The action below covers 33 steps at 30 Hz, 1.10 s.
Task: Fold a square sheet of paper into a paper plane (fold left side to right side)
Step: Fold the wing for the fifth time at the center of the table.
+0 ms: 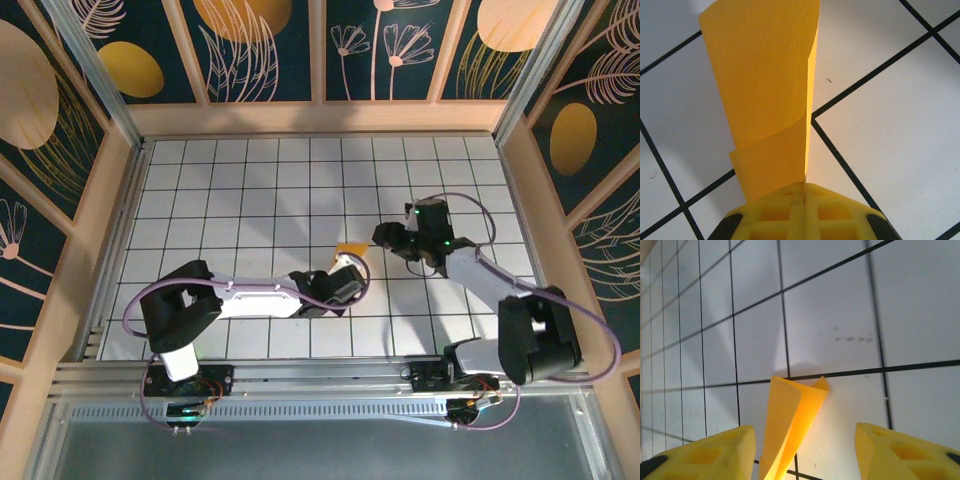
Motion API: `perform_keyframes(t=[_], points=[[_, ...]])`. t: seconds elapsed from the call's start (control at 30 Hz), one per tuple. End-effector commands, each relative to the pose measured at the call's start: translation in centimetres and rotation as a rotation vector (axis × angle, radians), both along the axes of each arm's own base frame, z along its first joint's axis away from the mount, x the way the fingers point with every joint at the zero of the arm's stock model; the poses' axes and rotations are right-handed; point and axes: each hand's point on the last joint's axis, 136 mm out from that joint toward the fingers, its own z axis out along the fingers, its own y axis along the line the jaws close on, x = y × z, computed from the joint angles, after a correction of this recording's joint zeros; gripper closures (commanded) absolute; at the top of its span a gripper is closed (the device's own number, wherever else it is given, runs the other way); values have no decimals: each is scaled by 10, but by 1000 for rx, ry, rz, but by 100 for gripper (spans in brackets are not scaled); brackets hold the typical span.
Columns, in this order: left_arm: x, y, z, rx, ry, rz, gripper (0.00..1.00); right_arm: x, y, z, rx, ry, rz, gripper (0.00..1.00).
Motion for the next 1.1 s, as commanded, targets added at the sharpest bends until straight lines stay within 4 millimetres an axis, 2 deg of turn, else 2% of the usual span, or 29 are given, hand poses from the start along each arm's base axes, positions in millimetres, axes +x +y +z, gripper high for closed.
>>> perform_keyframes(t=[0.0, 0.17, 0.3, 0.67, 1.07], points=[[-5, -8, 6, -102, 128, -24, 100, -13, -30, -3, -109, -11, -61, 35], [-4, -13, -3, -180, 264, -10, 100, -21, -39, 10, -136, -78, -63, 27], [0, -17, -3, -276, 349, 14, 100, -28, -41, 7, -147, -77, -53, 25], [9, -24, 6, -601, 548, 70, 100, -45, -26, -13, -51, -40, 10, 25], [12, -36, 14, -823, 668, 89, 100, -53, -10, -20, 74, -26, 28, 27]])
